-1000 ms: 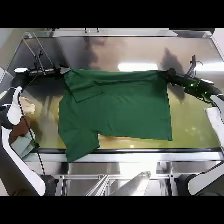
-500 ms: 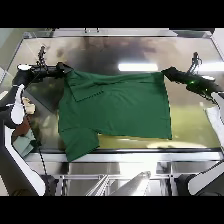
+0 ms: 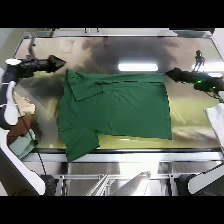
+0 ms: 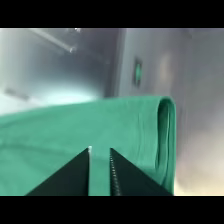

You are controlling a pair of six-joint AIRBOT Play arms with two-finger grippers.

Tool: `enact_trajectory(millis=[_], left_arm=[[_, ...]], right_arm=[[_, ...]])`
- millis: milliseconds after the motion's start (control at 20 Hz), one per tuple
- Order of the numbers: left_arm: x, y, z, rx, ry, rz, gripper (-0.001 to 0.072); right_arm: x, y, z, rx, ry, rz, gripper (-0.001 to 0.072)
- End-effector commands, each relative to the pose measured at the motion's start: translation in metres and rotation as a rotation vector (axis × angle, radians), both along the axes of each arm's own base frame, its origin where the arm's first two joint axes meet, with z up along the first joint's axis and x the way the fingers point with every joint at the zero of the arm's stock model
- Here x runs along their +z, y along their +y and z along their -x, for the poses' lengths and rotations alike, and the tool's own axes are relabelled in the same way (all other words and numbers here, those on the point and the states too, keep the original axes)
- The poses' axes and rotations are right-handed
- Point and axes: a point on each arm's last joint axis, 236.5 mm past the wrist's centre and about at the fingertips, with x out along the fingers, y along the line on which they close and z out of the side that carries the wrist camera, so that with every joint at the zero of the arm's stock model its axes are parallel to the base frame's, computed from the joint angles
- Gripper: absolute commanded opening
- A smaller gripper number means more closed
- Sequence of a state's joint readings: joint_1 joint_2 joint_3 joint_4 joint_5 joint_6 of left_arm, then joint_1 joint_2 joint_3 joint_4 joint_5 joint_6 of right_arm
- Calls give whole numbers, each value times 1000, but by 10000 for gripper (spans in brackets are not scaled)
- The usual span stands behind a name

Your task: Fold the shirts.

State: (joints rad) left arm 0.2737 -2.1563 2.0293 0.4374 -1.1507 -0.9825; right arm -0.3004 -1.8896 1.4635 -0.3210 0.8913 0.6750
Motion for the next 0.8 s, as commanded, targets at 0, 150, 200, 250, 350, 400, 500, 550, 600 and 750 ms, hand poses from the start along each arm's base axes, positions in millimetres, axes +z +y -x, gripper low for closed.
enact_trajectory(millis=[0,150,200,250,350,400,500,550,600,750], left_arm=[[15,58,40,41,130,-63,255],[13,100,104,45,331,-200,255],[15,99,126,19,381,-208,255],[17,95,147,-1,426,-205,255],[4,84,189,-1,526,-202,255],[-8,76,214,2,581,-201,255],[-34,51,262,4,677,-164,267],[-48,40,285,8,720,-147,273],[-59,28,308,3,769,-123,273],[-83,2,364,-20,896,-73,275]], right_arm=[[17,-1,48,130,119,-18,15],[18,-15,98,200,286,13,14],[10,-23,119,207,376,30,13],[1,-29,141,214,455,42,13],[-13,-31,186,211,568,24,13],[-21,-28,206,195,591,11,13],[-43,-27,233,81,621,-1,13],[-51,-23,244,43,628,-11,14],[-59,-16,257,33,653,-26,33],[-76,-2,286,22,759,-77,568]])
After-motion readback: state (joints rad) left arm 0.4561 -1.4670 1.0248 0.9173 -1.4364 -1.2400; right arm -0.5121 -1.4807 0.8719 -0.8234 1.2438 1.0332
